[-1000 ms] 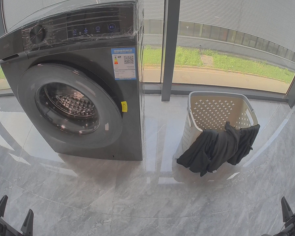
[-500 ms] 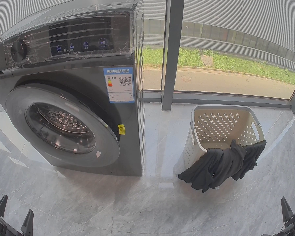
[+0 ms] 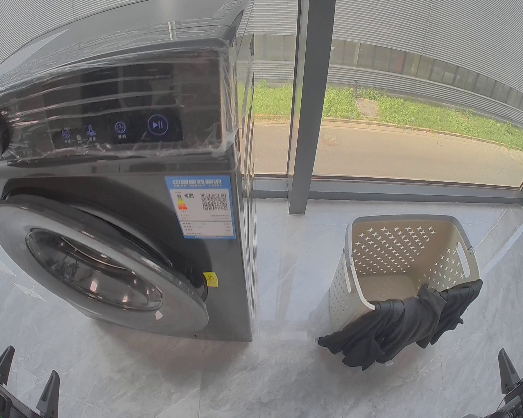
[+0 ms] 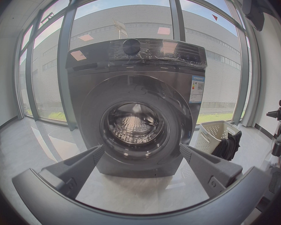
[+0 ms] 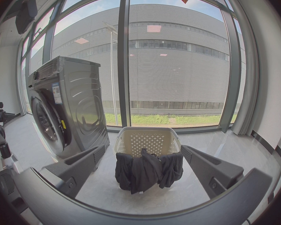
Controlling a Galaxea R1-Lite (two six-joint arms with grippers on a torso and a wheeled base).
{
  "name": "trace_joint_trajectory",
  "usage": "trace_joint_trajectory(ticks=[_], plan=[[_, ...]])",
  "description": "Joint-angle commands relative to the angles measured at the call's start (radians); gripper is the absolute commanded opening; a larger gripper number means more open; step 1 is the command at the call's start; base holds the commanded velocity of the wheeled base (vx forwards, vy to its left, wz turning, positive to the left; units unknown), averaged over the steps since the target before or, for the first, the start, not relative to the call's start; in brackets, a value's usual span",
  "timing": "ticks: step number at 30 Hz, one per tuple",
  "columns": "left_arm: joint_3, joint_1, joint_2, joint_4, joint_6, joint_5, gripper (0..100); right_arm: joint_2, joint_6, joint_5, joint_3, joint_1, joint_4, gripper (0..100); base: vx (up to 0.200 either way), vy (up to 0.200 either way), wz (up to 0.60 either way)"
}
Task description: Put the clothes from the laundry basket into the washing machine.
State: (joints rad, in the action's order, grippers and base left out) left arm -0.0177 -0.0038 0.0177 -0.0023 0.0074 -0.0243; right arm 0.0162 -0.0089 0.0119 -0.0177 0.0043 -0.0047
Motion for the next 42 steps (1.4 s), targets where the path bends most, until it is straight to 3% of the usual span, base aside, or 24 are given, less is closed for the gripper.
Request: trace_joint_trajectory(ticks=[1,11,20,42], plan=[[0.016,-0.001,-0.018,-0.001,-0.001,0.0,100,-0.016,0.0,0.0,0.018,0.0,0.0,100,0.2,0.0,0.0],[0.016,-0.001,-0.018,-0.002,0.003,0.001,100,-0.016,0.0,0.0,0.018,0.0,0.0,100,0.2,0.0,0.0],[0.016,0.001,-0.018,-0.001,-0.001,0.004,100,-0.016,0.0,0.0,0.018,0.0,0.0,100,0.0,0.0,0.0],[0.018,0.002,-0.018,-0.001,0.012,0.007,100,-0.016,0.0,0.0,0.018,0.0,0.0,100,0.0,-0.2,0.0]])
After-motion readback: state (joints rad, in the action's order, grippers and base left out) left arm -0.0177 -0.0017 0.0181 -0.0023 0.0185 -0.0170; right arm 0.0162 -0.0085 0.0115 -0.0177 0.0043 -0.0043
